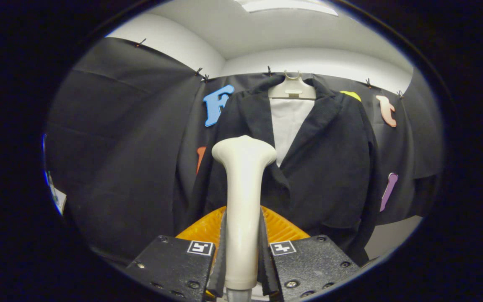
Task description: Iron the clothes twice with a garment steamer, once on the left side and once on the right side.
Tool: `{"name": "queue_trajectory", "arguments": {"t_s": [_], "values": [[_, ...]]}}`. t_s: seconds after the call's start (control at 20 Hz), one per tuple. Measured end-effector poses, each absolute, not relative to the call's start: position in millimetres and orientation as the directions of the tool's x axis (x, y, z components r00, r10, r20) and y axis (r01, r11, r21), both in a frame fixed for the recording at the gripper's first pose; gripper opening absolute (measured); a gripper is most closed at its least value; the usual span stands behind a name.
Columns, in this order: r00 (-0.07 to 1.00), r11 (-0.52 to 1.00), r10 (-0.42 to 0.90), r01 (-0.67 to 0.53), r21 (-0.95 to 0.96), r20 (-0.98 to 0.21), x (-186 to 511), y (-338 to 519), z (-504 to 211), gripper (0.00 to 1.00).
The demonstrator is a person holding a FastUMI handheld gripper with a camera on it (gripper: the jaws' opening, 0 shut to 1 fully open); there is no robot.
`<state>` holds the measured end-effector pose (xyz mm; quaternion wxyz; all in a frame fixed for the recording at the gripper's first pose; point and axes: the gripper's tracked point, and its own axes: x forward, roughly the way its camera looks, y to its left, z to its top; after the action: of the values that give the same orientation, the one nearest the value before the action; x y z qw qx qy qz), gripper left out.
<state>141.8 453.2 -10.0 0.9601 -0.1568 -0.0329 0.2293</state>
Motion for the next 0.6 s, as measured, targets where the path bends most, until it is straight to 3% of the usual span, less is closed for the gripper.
{"name": "queue_trajectory", "arguments": {"t_s": [0.6], "values": [[0.890,0.828,0.425,-0.456,-0.326,-0.166,125,433,-45,0.36]]}}
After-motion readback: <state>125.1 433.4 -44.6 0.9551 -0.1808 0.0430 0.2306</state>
